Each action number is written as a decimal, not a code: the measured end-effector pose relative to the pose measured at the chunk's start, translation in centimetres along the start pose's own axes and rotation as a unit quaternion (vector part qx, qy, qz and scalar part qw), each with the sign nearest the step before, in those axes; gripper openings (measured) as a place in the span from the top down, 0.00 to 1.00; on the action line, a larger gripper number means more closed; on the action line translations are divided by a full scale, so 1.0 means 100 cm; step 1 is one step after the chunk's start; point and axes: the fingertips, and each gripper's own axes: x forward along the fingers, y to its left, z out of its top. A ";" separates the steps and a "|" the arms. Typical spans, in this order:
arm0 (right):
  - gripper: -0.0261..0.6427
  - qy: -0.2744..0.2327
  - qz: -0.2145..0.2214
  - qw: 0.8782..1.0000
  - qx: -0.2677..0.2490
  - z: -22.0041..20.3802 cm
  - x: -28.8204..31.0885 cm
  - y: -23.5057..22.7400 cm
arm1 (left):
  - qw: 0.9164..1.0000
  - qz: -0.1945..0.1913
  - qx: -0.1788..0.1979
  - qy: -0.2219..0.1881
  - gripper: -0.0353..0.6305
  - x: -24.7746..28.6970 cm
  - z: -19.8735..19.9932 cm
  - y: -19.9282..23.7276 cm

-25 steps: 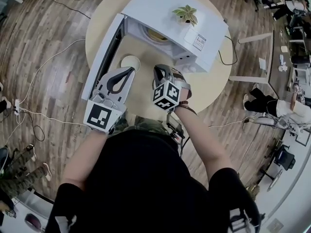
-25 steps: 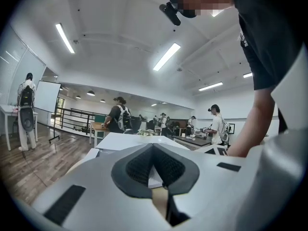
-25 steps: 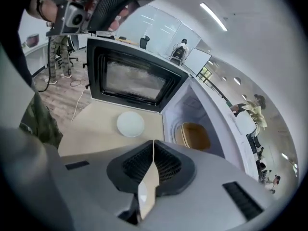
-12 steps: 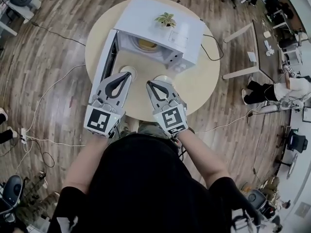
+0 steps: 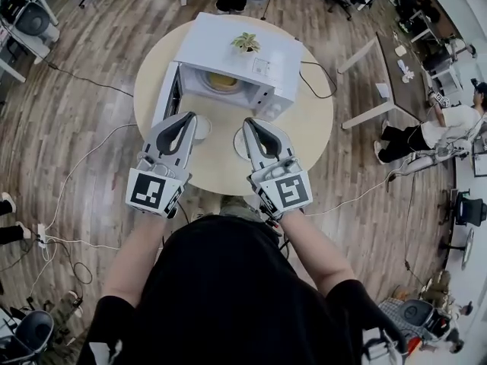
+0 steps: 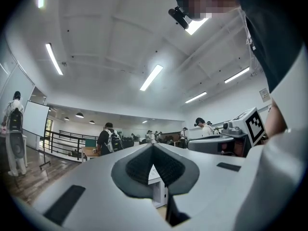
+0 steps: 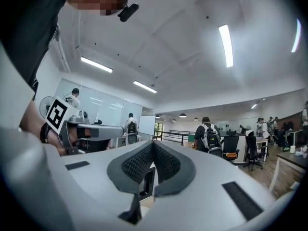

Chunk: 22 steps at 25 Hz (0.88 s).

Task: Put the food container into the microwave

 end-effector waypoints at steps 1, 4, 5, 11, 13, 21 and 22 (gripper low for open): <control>0.94 -0.010 -0.008 1.000 0.006 0.005 -0.003 -0.003 | 1.000 0.001 0.000 -0.003 0.92 -0.001 0.003 0.001; 0.94 -0.033 -0.025 0.999 0.020 0.015 -0.009 -0.010 | 1.000 0.004 -0.002 -0.010 0.92 -0.004 0.009 0.004; 0.94 -0.040 -0.031 0.998 0.022 0.018 -0.011 -0.011 | 1.000 0.005 -0.002 -0.012 0.92 -0.005 0.011 0.005; 0.94 -0.059 -0.052 0.997 0.015 0.027 -0.020 -0.012 | 1.000 0.006 -0.006 -0.016 0.92 -0.012 0.017 0.009; 0.94 -0.061 -0.058 0.996 0.013 0.027 -0.022 -0.012 | 1.000 0.005 -0.007 -0.017 0.92 -0.014 0.018 0.010; 0.94 -0.058 -0.077 0.995 0.010 0.020 -0.032 -0.007 | 1.000 0.003 -0.013 -0.016 0.92 -0.024 0.018 0.015; 0.94 -0.056 -0.077 0.995 0.008 0.020 -0.032 -0.006 | 1.000 0.004 -0.013 -0.016 0.92 -0.025 0.018 0.015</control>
